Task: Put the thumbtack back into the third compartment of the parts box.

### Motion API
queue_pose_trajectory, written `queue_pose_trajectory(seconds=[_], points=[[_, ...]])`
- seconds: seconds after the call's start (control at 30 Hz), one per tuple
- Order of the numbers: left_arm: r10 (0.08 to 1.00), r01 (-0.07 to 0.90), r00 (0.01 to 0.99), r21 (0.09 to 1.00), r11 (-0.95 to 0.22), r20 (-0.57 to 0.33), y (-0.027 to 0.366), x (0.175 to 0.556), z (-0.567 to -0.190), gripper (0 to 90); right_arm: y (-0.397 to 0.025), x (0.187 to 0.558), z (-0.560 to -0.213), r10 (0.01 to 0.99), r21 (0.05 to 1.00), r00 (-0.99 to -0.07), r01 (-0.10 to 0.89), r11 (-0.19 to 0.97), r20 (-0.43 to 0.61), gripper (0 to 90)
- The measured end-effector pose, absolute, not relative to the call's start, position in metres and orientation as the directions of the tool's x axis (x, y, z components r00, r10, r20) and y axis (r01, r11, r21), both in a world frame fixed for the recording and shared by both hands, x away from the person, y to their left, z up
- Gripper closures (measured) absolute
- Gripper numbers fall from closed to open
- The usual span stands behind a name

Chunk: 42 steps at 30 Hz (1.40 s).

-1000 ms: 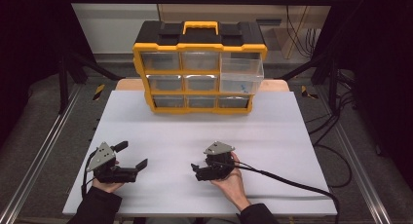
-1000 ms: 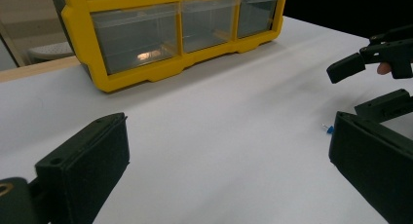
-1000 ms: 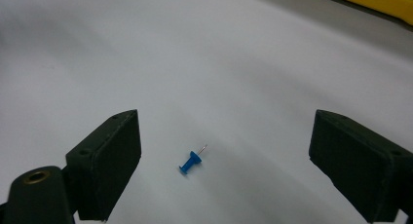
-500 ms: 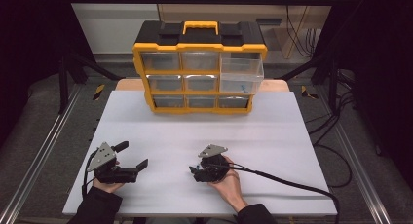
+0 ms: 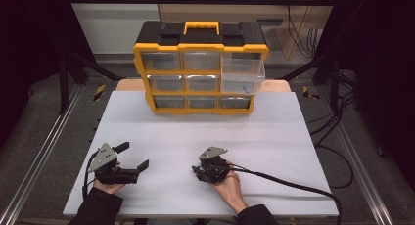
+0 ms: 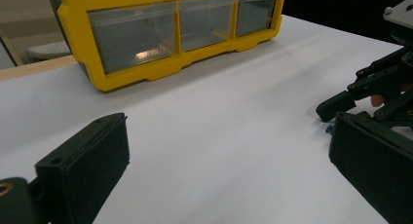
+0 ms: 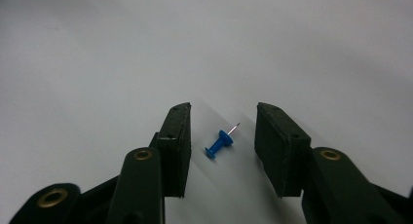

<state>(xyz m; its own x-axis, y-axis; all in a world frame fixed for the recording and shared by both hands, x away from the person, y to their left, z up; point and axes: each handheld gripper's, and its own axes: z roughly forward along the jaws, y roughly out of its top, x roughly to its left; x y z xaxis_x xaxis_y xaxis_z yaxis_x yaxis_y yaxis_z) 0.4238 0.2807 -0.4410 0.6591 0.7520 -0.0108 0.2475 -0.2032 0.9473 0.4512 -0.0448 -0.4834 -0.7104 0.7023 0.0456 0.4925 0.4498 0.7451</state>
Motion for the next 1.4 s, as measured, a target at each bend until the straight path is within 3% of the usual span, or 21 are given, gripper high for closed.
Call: queue_pose_trajectory(seconds=[0.93,1.4], points=[[0.751,0.247,0.66,0.948,-0.201,-0.012,0.2811,0.4237,-0.4407,0.8,-0.0462,0.4489,-0.4837,0.697,0.742,-0.717,0.474,0.474,0.013,82.9],[0.752,0.246,0.659,0.948,-0.201,-0.012,0.2811,0.4236,-0.4405,0.8,-0.0463,0.449,-0.4837,0.703,0.744,-0.711,0.479,0.466,0.018,85.3]])
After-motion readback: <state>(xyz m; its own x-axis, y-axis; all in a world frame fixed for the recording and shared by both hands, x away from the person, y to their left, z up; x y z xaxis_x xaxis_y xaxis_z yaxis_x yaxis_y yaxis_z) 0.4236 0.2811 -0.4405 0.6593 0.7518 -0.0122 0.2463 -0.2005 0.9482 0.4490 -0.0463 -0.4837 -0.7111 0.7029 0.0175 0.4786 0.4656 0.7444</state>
